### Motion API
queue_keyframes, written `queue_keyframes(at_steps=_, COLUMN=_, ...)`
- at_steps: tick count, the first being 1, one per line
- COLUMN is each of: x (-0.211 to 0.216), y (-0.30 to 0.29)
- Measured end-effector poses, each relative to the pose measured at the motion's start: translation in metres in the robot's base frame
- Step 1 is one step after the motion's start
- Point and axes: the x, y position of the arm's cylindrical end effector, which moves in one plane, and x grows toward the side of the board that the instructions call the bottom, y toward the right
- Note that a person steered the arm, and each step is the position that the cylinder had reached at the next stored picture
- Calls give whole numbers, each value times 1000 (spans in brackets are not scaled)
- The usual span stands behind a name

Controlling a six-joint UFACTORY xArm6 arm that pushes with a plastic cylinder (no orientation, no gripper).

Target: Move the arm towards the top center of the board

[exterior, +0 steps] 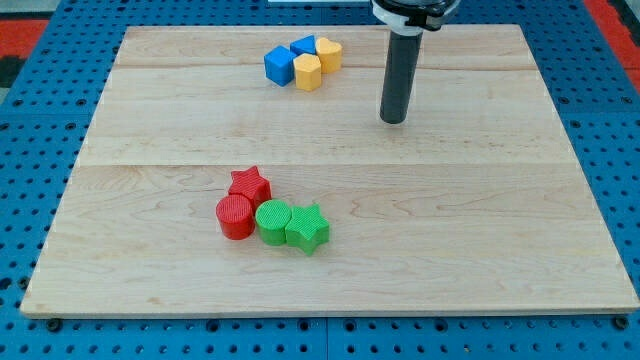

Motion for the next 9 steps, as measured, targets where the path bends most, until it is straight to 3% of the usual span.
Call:
queue_keyframes(at_steps=7, x=1, y=-14)
queue_keyframes(at_steps=8, x=-59, y=11)
queue_keyframes(at_steps=9, x=-145, y=11)
